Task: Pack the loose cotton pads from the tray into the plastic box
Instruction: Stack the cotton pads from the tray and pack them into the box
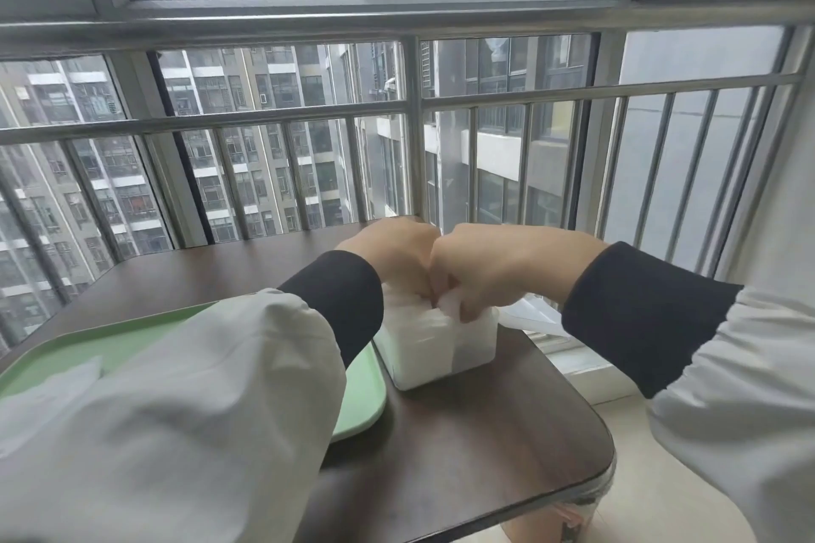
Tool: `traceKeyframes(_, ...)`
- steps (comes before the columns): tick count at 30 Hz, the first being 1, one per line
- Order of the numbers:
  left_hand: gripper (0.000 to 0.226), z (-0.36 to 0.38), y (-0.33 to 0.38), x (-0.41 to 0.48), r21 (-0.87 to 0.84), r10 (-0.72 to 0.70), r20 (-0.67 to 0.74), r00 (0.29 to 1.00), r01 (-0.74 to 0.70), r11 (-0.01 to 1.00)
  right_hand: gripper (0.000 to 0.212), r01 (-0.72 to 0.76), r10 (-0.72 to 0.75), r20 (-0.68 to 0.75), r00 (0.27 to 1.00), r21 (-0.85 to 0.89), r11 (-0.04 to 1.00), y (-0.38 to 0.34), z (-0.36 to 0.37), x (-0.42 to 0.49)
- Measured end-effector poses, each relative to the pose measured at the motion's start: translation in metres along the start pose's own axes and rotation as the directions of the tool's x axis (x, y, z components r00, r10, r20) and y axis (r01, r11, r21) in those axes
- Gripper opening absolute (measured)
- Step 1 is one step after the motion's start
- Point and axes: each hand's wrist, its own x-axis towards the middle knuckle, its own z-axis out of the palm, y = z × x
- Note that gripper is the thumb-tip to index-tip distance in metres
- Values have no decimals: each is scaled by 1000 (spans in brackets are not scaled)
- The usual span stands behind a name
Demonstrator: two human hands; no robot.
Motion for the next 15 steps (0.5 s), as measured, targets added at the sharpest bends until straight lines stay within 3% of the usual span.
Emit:
traceKeyframes(8, 47, 8, -3, 3, -9, -15, -46, 999, 14, 1000, 15, 53, -41, -110, 993, 117, 992, 11, 12, -2)
traceKeyframes(15, 54, 6, 1, -1, -75, -55, -37, 998, 53, 996, 19, 50, -14, -131, 991, 272, 961, 21, 6, -9)
